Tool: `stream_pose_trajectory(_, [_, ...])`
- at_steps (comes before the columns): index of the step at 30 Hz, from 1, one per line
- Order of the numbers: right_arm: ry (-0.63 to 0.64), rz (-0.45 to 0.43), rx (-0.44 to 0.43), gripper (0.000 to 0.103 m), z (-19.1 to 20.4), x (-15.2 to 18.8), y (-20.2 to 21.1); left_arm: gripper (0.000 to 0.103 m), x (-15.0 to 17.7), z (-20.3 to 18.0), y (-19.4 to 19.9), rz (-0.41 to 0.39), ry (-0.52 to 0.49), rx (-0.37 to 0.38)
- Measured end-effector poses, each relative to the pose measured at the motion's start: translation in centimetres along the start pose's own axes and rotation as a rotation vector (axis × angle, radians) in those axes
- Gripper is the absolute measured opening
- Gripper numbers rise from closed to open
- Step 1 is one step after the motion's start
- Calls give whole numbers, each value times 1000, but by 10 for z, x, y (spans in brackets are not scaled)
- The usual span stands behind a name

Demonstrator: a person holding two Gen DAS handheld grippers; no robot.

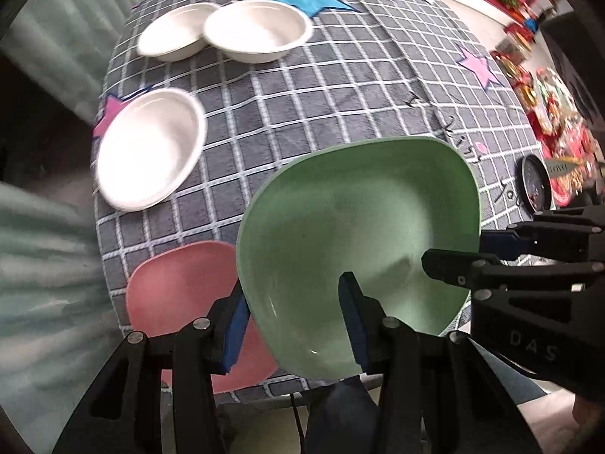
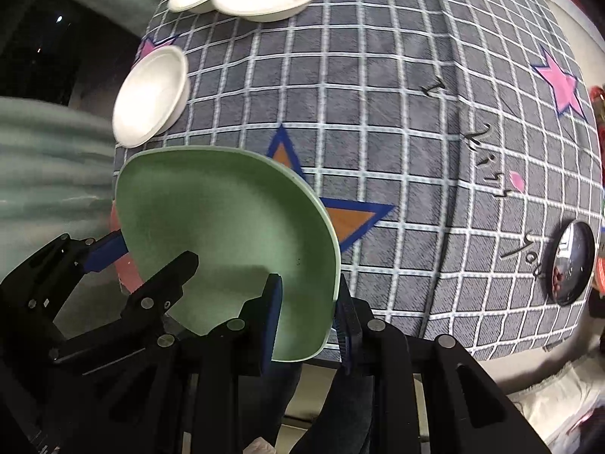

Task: Organize plates and bowls
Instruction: 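Carry the green plate over the pink plate stack, then lower the green plate onto the pink plate and open both grippers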

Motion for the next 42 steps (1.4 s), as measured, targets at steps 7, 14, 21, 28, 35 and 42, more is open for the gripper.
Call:
stream_pose_trajectory(7, [98,16,-24,30,61,1,5,49,18,40,6,-4,102,-35])
stream_pose_trajectory(14, [202,96,-62,30,142,37,-22,49,53,87,1,40,210,-74])
stream_pose_trajectory(21, [239,131,-68,30,185,31,-53,49,65,121,-7,47,235,-127])
stream_pose_trajectory(28, [205,110,-35,43,184,20,-57,70,66,137,-15,38,245,-171])
stream_pose_trajectory(35, [98,94,-30,95,139,27,-39,79,72,138,-17,38,264,-109])
stream_pose_trajectory(42, [-51,98,-10,102,127,61,-20,79,50,120,-11,18,228,-53])
Point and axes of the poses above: each gripper's, at about its wrist camera, not at the fingertips, and y roughly against the way its jaws point, z to its left, x to its underside, the point moved 8 cm from there along -y, roughly the way its jaws point, and after that the axes turned 1 degree about -y, right-handed, at the moved point
